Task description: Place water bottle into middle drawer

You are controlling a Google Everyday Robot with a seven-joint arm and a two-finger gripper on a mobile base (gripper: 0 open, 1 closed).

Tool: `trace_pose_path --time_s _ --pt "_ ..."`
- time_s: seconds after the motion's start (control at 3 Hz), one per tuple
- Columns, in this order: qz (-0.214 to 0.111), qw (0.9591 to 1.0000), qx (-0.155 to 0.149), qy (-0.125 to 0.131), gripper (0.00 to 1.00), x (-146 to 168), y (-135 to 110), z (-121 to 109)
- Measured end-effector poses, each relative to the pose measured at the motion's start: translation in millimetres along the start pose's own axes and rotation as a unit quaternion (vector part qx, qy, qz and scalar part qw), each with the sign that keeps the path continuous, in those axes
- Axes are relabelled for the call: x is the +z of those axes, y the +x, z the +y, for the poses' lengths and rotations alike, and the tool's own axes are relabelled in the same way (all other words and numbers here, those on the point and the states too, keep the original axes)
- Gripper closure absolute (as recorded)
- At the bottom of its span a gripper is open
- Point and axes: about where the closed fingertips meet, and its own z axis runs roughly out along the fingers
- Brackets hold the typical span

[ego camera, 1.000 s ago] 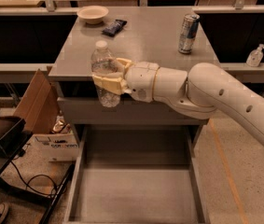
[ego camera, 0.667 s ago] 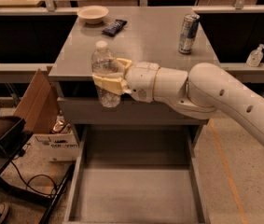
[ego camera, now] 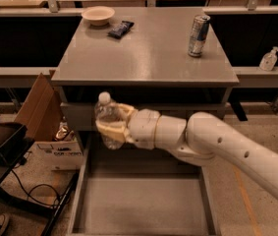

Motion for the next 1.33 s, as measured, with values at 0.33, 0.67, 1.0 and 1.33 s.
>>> trace_pose_path --time_s 0.33,0.67,1.0,1.33 --pt "0.011 0.9997 -0.012 -0.019 1.0 -5 66 21" --pt "0.022 0.9992 -0.015 -0.03 1.0 -1 131 16" --pt "0.036 0.9984 0.012 -0.042 1.0 22 207 2" --pt "0.039 0.9975 0.042 -0.041 1.0 39 252 -2"
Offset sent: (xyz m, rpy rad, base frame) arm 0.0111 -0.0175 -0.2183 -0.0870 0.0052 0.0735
